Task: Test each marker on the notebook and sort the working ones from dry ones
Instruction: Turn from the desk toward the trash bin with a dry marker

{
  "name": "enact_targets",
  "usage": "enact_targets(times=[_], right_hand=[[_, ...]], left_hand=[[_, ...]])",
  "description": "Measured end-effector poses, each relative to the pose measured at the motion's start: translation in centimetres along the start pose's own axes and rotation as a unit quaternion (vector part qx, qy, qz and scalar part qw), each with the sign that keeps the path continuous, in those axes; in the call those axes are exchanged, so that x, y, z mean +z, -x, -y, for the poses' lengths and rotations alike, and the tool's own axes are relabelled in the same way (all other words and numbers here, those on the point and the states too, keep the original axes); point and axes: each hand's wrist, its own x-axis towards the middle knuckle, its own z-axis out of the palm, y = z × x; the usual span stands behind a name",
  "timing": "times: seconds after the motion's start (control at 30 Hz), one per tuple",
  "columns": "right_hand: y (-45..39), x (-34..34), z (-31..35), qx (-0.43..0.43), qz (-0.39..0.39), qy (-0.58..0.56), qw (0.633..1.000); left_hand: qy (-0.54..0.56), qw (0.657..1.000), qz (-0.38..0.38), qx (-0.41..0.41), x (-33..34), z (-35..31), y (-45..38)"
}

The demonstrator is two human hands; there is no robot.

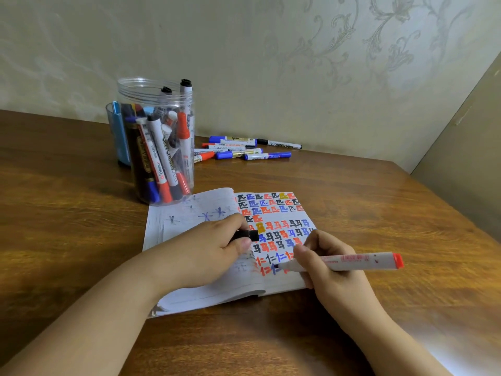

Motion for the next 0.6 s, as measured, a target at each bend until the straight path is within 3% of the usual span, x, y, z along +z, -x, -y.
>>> enact_targets(times=[0.1, 0.27, 0.43, 0.6], right_hand=[[-1.4, -0.3, 2.0, -0.006, -0.013, -0.053, 0.999], [-5.1, -0.2, 4.9, -0.017, 0.031, -0.154, 0.987], [-6.5, 2.4, 3.4, 0.047, -0.058, -0.257, 0.963], [-5.9, 2.7, 1.9, 0.052, -0.064, -0.27, 0.959]], left_hand=[[0.048, 0.998, -0.043, 0.025, -0.4, 0.0, 0.0], [0.106, 0.989, -0.1, 0.022, -0.9, 0.2, -0.3], [0.095, 0.987, -0.129, -0.027, -0.7, 0.3, -0.5], [0.083, 0.986, -0.14, -0.032, -0.5, 0.9, -0.7]])
